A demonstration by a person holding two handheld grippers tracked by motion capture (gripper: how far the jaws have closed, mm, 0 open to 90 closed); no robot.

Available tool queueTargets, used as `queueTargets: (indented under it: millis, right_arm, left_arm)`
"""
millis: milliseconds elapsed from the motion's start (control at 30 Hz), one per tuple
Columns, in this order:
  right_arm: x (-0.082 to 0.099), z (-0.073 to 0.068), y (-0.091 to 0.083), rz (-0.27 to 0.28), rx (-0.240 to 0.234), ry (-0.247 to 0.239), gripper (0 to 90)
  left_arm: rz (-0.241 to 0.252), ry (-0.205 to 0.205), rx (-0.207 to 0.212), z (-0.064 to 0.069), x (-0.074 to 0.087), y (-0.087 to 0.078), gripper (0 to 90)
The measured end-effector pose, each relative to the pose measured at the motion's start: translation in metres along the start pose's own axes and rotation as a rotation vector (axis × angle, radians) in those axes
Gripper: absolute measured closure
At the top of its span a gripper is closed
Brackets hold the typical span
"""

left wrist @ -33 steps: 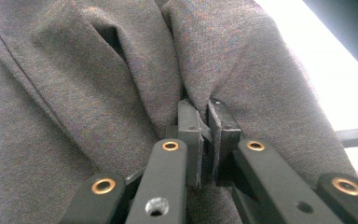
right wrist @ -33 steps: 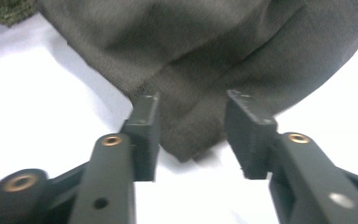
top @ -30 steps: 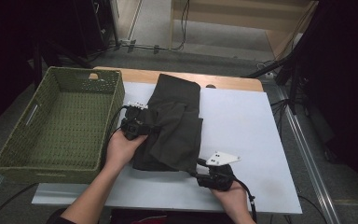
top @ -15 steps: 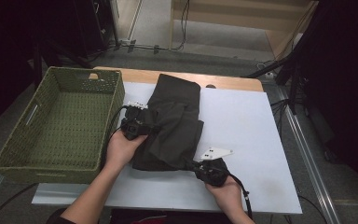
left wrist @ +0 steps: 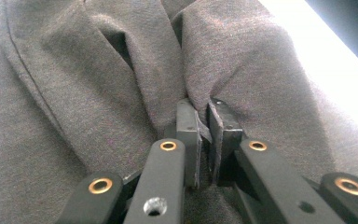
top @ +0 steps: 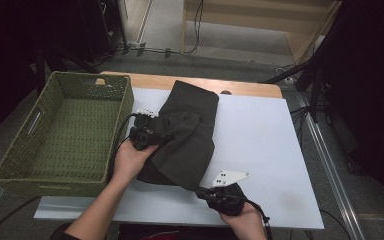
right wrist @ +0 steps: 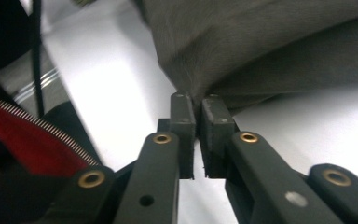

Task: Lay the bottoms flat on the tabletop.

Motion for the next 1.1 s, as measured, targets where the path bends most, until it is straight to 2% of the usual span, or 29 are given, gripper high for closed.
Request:
queueTargets:
  millis: [33, 100, 167, 300, 400, 467, 533, 600, 833, 1100]
  right_arm:
    - [0.002, -0.002, 0.001, -0.013, -0.032, -0.01, 71.4]
    - [0.005, 0.0, 0.0, -0.009, -0.03, -0.005, 67.2]
    - [0.005, 0.006, -0.003, 0.009, 0.006, -0.009, 61.1]
    - [0.004, 0.021, -0.011, 0.036, 0.043, 0.004, 57.3]
    - [0.003, 0.034, -0.015, 0.058, 0.076, 0.016, 53.7]
    - [0.003, 0.042, -0.017, 0.067, 0.083, 0.04, 53.7]
    - [0.002, 0.047, -0.019, 0.072, 0.088, 0.061, 52.9]
    - [0.002, 0.052, -0.019, 0.071, 0.104, 0.068, 52.3]
    - [0.001, 0.071, -0.022, 0.081, 0.142, 0.104, 50.5]
    - [-0.002, 0.093, -0.026, 0.096, 0.188, 0.143, 48.4]
  left_arm:
    - [0.001, -0.003, 0.004, 0.001, 0.0, 0.0, 83.8]
    - [0.001, 0.006, 0.007, 0.003, 0.0, 0.0, 83.7]
    - [0.002, 0.012, 0.006, 0.005, -0.001, -0.001, 82.1]
    - [0.015, 0.011, 0.035, 0.01, -0.004, -0.005, 79.3]
    - [0.029, 0.004, 0.076, 0.017, -0.007, -0.008, 67.0]
    - [0.029, 0.014, 0.084, 0.022, -0.008, -0.009, 57.6]
    - [0.032, 0.024, 0.073, 0.025, -0.007, -0.01, 48.6]
    - [0.031, 0.022, 0.089, 0.029, -0.006, -0.011, 41.8]
    - [0.006, 0.053, 0.1, 0.048, 0.002, -0.01, 39.3]
    - [-0.02, 0.051, 0.094, 0.054, 0.016, 0.002, 44.8]
Point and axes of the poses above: each handheld gripper's, and its own axes: y roughly forward along the jaws, x roughly out of its underside, z roughly to its right, the point moved 9 cm from there along y, roughly forward along the jaws, and after that the axes turned 8 degrees about x, right-handed, at the moved point
